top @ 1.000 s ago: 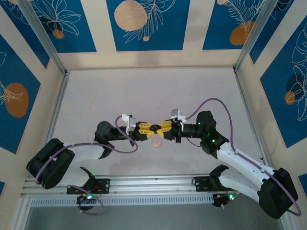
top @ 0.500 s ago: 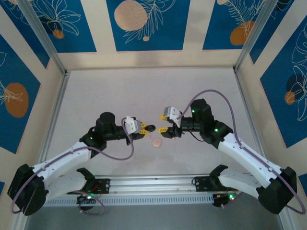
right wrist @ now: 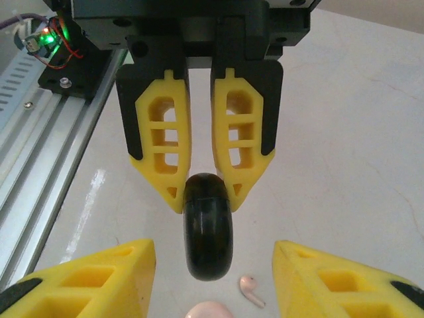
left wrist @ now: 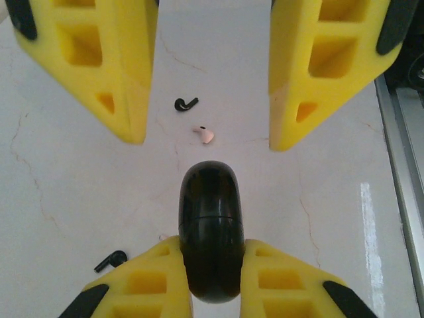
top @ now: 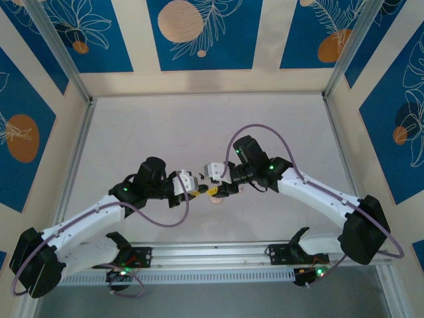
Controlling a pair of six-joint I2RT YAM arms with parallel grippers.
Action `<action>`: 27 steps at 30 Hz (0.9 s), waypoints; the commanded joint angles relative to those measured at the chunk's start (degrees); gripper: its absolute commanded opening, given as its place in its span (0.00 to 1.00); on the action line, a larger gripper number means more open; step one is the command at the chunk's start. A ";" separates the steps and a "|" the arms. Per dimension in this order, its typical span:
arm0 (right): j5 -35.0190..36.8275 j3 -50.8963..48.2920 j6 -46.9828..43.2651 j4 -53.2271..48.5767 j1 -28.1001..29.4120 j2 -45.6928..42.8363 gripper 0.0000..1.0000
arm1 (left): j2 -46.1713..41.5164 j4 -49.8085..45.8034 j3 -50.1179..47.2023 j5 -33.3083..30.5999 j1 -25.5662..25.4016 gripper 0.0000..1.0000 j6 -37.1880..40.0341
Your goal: Insert the wireless bluetooth earbuds into the charging case
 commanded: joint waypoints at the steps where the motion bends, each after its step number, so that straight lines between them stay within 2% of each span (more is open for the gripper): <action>1: -5.63 2.41 -2.28 -0.46 -0.33 2.25 0.49 | -2.11 -0.35 0.93 0.42 -0.74 0.15 1.36; 8: -9.44 4.43 -1.95 -0.94 -0.55 6.12 0.43 | -3.17 0.59 0.43 0.59 -0.76 0.15 1.02; 10: -10.15 4.93 -1.97 -1.34 -0.64 6.77 0.38 | -3.09 0.63 0.42 0.83 -0.71 0.15 0.82; 14: -10.93 5.55 -2.66 -2.24 -1.01 7.37 0.22 | -3.45 1.75 -0.06 0.60 -0.71 0.17 0.24; 15: -11.01 5.48 -2.77 -2.35 -1.13 7.19 0.18 | -3.57 2.22 -0.23 0.57 -0.73 0.20 -0.01; 17: -12.11 4.88 -2.91 -2.21 -1.96 6.16 0.13 | -4.12 3.85 -0.78 0.76 -0.72 0.35 -1.04; 20: -15.73 2.14 -1.32 1.08 -4.31 3.21 0.11 | -5.21 8.08 -2.59 1.68 -0.73 0.54 -2.97; 22: -18.97 -0.54 0.31 4.57 -5.94 0.48 0.11 | -5.80 11.71 -4.22 2.18 -0.71 0.58 -4.41; 27: -27.13 -7.09 6.45 14.51 -10.02 -5.67 0.11 | -6.39 18.48 -6.61 3.96 -0.68 0.59 -6.78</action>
